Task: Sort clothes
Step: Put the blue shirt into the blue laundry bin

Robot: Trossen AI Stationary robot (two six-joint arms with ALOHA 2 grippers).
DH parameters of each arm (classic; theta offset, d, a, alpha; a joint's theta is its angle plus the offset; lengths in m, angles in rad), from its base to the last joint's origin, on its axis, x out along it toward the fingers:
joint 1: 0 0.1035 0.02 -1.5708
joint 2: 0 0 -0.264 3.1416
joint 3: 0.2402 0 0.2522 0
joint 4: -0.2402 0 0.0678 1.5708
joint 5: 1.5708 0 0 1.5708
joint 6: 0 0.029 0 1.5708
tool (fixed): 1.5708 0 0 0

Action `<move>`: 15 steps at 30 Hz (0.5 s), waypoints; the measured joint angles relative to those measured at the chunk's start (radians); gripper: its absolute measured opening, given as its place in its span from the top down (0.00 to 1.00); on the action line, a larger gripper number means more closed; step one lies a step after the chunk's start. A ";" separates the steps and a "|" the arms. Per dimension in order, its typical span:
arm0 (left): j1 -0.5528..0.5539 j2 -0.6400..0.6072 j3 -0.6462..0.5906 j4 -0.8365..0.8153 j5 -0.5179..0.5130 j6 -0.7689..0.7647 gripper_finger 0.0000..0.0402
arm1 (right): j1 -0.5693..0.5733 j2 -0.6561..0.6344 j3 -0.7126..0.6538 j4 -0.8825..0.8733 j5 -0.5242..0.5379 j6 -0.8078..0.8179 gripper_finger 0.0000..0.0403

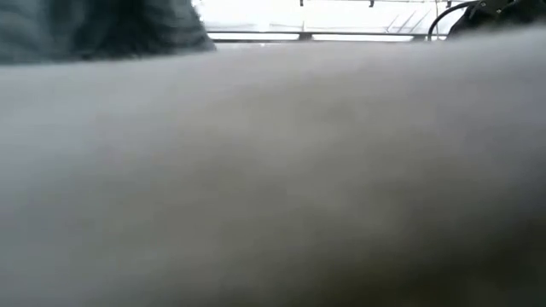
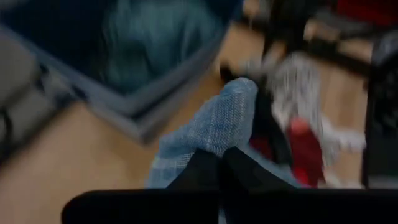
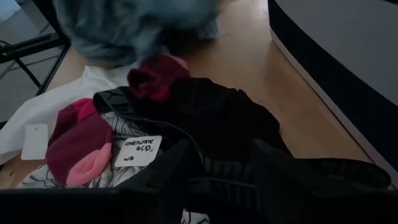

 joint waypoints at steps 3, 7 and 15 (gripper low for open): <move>0.079 0.010 0.061 0.132 -0.037 0.207 1.00 | 0.000 0.000 0.000 0.000 0.006 -0.007 0.57; 0.216 0.031 0.113 0.363 -0.042 0.451 1.00 | -0.002 0.000 0.000 0.000 0.007 -0.008 0.57; 0.475 0.157 0.282 0.911 0.219 0.823 1.00 | -0.025 0.000 0.000 -0.002 0.009 -0.010 0.57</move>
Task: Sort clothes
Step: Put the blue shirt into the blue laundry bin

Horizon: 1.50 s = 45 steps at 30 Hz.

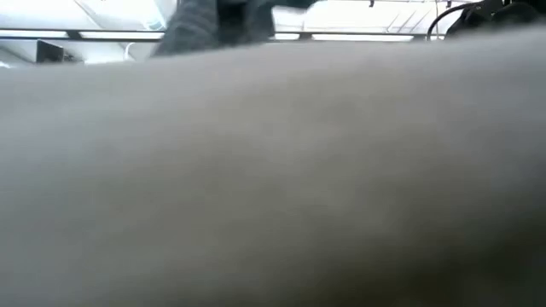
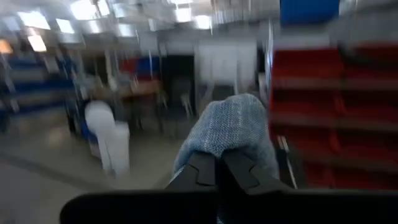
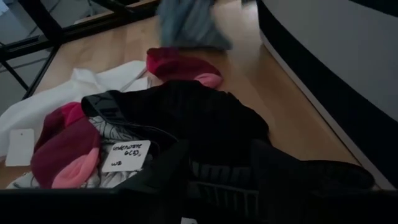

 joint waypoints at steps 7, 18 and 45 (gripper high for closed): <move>0.191 0.206 0.244 0.244 0.139 0.028 1.00 | -0.010 0.000 0.000 -0.004 0.000 -0.016 0.57; 0.394 0.501 0.374 0.649 0.450 -0.163 1.00 | -0.010 0.000 0.000 -0.027 -0.002 -0.017 0.57; 0.477 0.544 -0.045 -0.254 0.617 -0.172 0.88 | -0.009 0.002 0.000 -0.049 -0.003 -0.013 0.57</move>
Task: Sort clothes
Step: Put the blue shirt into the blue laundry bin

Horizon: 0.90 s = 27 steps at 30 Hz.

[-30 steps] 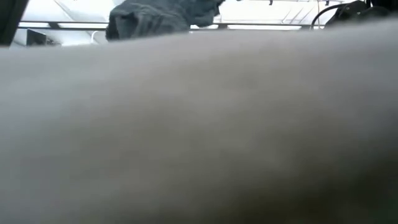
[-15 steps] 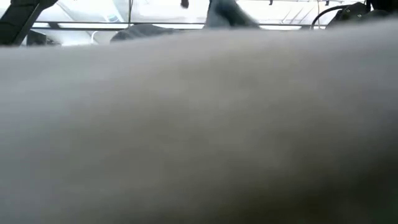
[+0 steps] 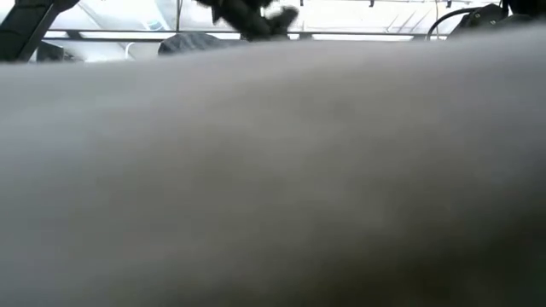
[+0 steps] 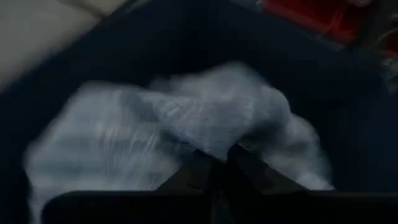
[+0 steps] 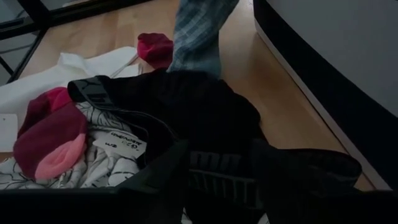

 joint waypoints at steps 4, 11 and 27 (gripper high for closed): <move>0.013 0.005 -0.160 0.028 0.040 -0.032 0.77 | 0.000 0.000 0.000 0.000 0.000 0.001 0.57; 0.031 -0.002 -0.223 -0.033 0.102 -0.084 0.62 | 0.000 0.000 0.000 -0.002 0.000 0.000 0.57; -0.081 -0.186 0.142 -0.273 -0.027 0.057 0.61 | 0.000 0.000 0.000 -0.040 0.000 0.027 0.57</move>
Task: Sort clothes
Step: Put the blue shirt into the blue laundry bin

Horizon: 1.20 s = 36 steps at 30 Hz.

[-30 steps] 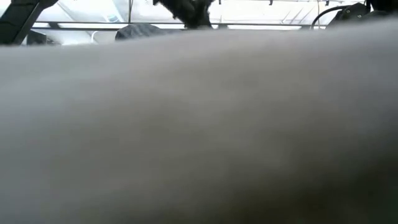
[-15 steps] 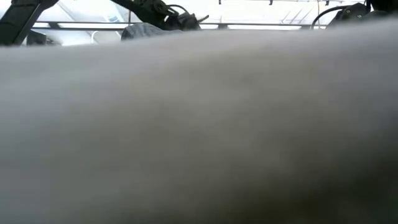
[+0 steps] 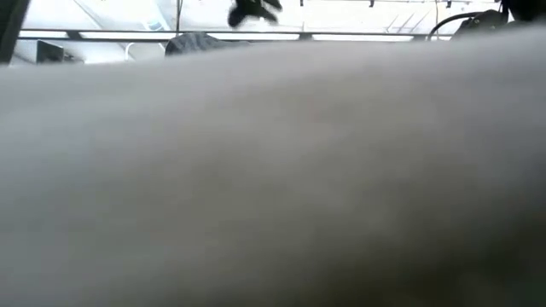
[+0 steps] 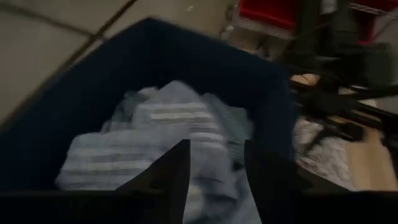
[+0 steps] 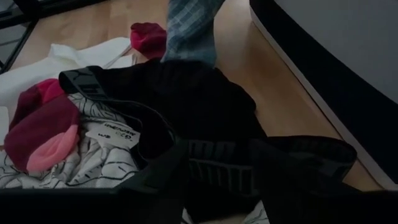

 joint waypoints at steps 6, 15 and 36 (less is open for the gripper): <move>-0.133 -0.169 -0.067 -0.060 -0.217 0.009 0.61 | 0.000 0.000 0.000 -0.003 -0.007 0.024 0.57; -0.332 -0.513 -0.578 0.075 -0.488 -0.205 0.61 | 0.001 0.000 0.000 -0.004 -0.026 0.040 0.57; -0.494 -0.845 -1.551 0.889 -0.602 -0.550 0.61 | 0.001 0.000 0.000 -0.002 -0.025 0.040 0.57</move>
